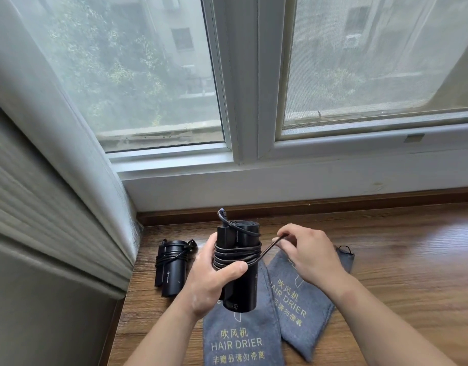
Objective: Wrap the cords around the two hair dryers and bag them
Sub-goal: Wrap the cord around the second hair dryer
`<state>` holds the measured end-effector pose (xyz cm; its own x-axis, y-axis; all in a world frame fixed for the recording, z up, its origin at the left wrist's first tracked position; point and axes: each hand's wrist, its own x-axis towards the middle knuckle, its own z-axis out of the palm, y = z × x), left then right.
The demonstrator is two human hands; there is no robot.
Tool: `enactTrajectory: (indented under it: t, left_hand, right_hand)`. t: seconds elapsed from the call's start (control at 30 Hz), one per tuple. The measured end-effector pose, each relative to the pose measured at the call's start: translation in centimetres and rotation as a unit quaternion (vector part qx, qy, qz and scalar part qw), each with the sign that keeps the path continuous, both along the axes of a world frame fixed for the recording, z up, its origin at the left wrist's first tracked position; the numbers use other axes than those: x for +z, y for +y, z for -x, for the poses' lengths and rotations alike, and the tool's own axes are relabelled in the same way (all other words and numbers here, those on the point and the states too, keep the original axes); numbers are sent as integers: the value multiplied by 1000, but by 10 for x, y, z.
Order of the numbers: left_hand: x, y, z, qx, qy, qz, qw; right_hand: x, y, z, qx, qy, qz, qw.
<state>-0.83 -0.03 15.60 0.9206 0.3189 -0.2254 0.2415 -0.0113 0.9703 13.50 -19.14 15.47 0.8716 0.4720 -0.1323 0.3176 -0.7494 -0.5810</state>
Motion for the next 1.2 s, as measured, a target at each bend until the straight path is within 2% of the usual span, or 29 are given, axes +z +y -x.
enactTrajectory:
  t: [0.07, 0.1, 0.2, 0.27, 0.3, 0.33, 0.37, 0.43, 0.6, 0.73, 0.9, 0.97, 1.07, 1.2]
  left_hand:
    - [-4, 2, 3, -4, 8, -12, 1000]
    - [-6, 3, 5, -7, 14, -18, 1000]
    - [-13, 2, 10, -5, 31, -30, 999]
    - [-18, 1, 12, 1, 43, -39, 998]
    - [-20, 1, 12, 5, 49, -43, 998]
    - [-22, 1, 13, 11, 55, -45, 997]
    - [-23, 0, 14, 16, 60, -45, 997]
    - [-25, -1, 13, 28, 68, -44, 996]
    - [-27, 0, 10, 69, 76, -13, 995]
    - [-27, 1, 10, 75, 76, -13, 994]
    - [-27, -1, 8, 80, 75, -5, 994]
    - [-25, 0, 8, 79, 73, 6, 994]
    - [-21, -5, 9, 61, 67, 6, 996]
    - [-20, -8, 8, 65, 68, -3, 996]
  right_hand:
    - [-3, 5, -1, -34, 106, -114, 987]
    - [-3, 8, -3, -68, 166, -187, 966]
    - [7, 20, -4, -164, 336, -358, 856]
    - [14, 26, -2, -197, 379, -424, 799]
    - [13, 28, -1, -206, 381, -444, 785]
    - [12, 29, 0, -203, 367, -445, 791]
    - [11, 31, 2, -184, 345, -433, 812]
    - [7, 31, 7, -110, 308, -412, 851]
    - [9, 23, 21, 42, 236, -337, 911]
    - [8, 21, 28, 72, 216, -290, 929]
    - [7, 22, 39, 53, 118, -287, 949]
    - [6, 23, 44, 38, 94, -305, 947]
    - [5, 23, 47, -25, 102, -365, 925]
    - [9, 23, 45, 0, 88, -333, 939]
